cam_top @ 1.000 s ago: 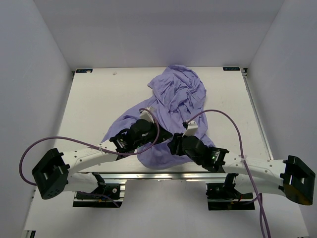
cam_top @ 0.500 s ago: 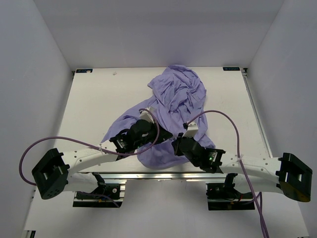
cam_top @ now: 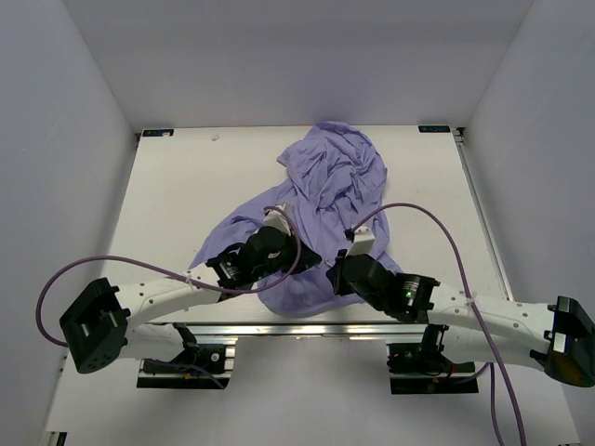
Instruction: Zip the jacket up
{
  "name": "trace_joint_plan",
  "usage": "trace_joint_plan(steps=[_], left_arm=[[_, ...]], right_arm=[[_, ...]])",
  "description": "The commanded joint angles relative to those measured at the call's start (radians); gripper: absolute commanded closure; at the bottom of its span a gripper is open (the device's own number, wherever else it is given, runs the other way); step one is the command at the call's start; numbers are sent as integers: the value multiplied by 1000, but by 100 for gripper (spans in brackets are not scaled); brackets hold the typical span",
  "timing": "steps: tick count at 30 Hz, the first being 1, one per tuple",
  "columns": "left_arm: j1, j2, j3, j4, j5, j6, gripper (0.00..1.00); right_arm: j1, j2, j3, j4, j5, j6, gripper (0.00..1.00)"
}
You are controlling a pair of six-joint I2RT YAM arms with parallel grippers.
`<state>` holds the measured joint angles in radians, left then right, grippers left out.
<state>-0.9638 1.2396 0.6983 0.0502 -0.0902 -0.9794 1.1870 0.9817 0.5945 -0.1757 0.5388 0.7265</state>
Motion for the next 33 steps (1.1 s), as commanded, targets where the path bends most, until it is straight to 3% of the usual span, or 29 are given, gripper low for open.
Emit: trace_joint_plan(steps=[1, 12, 20, 24, 29, 33], left_arm=[[-9, -22, 21, -29, 16, 77, 100], [-39, -28, 49, -86, 0, 145, 100], [-41, -57, 40, -75, -11, 145, 100], [-44, -55, 36, -67, -6, 142, 100], [-47, -55, 33, -64, -8, 140, 100], [-50, -54, 30, -59, -10, 139, 100]], right_arm=[[5, -21, 76, -125, -49, -33, 100], [-27, 69, 182, -314, -108, -49, 100], [-30, 92, 136, -165, -189, -10, 99], [-30, 109, 142, -131, -212, -13, 91], [-30, 123, 137, -128, -221, 4, 97], [-30, 112, 139, -130, -235, 16, 84]])
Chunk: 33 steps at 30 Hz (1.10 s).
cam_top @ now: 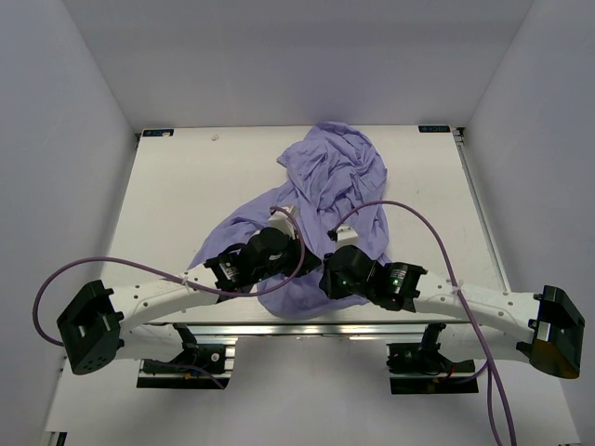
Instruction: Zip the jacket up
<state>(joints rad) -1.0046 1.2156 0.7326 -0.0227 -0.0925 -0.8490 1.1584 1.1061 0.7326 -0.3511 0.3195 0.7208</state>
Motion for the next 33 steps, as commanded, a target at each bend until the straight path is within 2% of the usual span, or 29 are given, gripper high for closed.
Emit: trace_joint_plan(steps=[1, 5, 7, 9, 11, 12, 13, 15, 18, 21, 24, 26, 27, 29, 30, 32, 33], left_arm=[[-9, -30, -4, 15, -7, 8, 100], [-11, -27, 1, 15, -3, 8, 100], [-12, -34, 2, 15, -3, 10, 100], [-14, -41, -1, 12, -7, 8, 100], [-15, -47, -1, 9, -12, 7, 100], [-17, -48, -1, 6, -18, 5, 100], [-17, -50, -2, 6, -18, 4, 100], [-19, -48, -4, 10, -19, 2, 100], [-22, -45, 1, 7, -19, 2, 100], [-23, -44, -1, 13, -18, 2, 100], [-25, -42, 1, 15, -15, 2, 100], [-26, -44, 8, 6, -21, 1, 100], [-26, -45, 10, 4, -23, 1, 100], [-28, -48, 10, 7, -27, -1, 100], [-28, -50, 10, 9, -27, -1, 100], [-29, -54, 13, 9, -29, -2, 100], [-29, -53, 14, 7, -30, -2, 100]], right_arm=[[-2, -14, -1, 44, -16, 29, 84], [-2, -22, -25, 50, -5, 63, 79], [-2, -23, -35, 60, 0, 78, 85], [-2, -34, -44, 67, 12, 97, 86], [-2, -37, -38, 43, 23, 132, 81], [-2, -38, -36, 38, 18, 140, 74], [-2, -40, -38, 26, 13, 169, 74], [-2, -51, -53, 35, 10, 178, 84], [-2, -66, -73, 32, -17, 218, 85], [-2, -87, -101, 66, -31, 229, 100], [-2, -103, -110, 95, -22, 203, 100], [-2, -95, -110, 98, -26, 186, 87], [-2, -91, -113, 103, -30, 180, 76], [0, -75, -108, 109, -31, 174, 70], [0, -69, -99, 113, -31, 155, 63], [0, -58, -90, 118, -17, 149, 59], [0, -52, -88, 118, -11, 149, 52]])
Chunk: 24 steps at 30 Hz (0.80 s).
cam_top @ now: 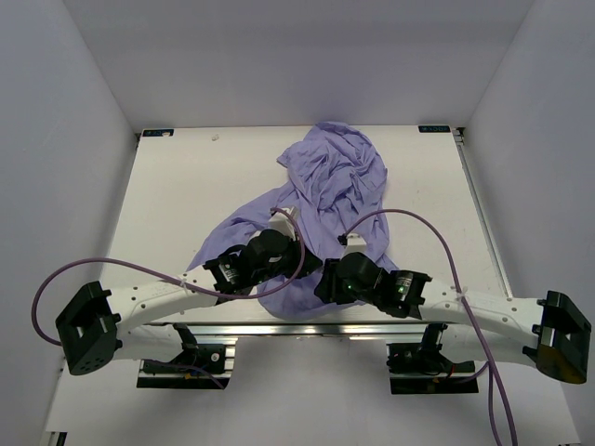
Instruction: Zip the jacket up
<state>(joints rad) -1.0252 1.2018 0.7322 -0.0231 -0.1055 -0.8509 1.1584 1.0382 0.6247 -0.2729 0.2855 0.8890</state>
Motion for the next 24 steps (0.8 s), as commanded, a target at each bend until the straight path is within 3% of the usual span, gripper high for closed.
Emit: trace_joint_plan(steps=[1, 7, 16, 20, 24], left_arm=[[-9, -39, 15, 6, -20, -2, 100], [-10, -44, 12, 11, -25, -11, 100], [-16, -48, 9, 15, -26, -33, 100], [-18, -56, 4, 15, -36, -37, 100], [-19, -64, -2, 15, -39, -39, 100]], right_arm=[[0, 17, 23, 40, 26, -18, 51], [4, 43, 24, 83, 46, 1, 52], [87, 109, 53, 106, 265, 51, 54], [102, 132, 84, 35, 320, 103, 74], [119, 100, 58, 20, 386, 145, 77]])
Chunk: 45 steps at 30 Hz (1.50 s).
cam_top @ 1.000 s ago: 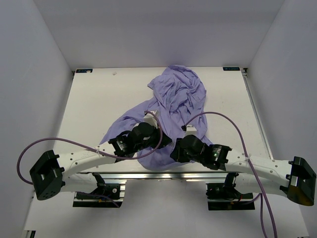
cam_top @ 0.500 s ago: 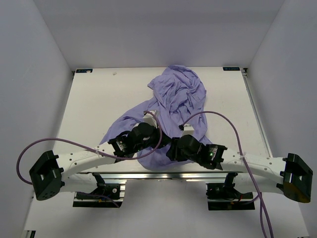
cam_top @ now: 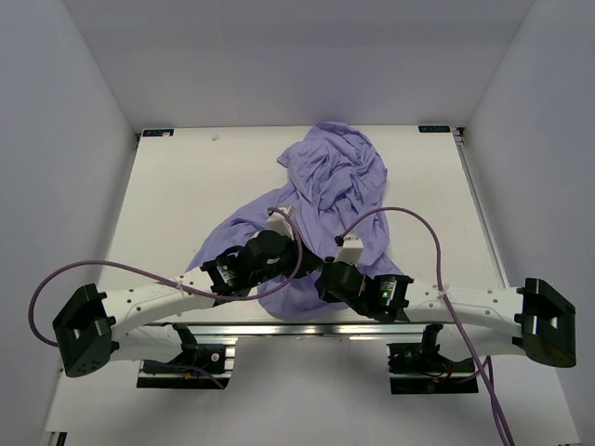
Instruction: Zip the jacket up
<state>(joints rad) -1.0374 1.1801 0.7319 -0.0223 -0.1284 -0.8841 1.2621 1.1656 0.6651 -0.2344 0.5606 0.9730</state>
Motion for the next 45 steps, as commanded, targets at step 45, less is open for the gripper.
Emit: trace_joint_plan(steps=[45], left_arm=[[-32, -50, 12, -13, 18, 145, 100]], right_arm=[[-61, -116, 169, -382, -117, -261, 100]])
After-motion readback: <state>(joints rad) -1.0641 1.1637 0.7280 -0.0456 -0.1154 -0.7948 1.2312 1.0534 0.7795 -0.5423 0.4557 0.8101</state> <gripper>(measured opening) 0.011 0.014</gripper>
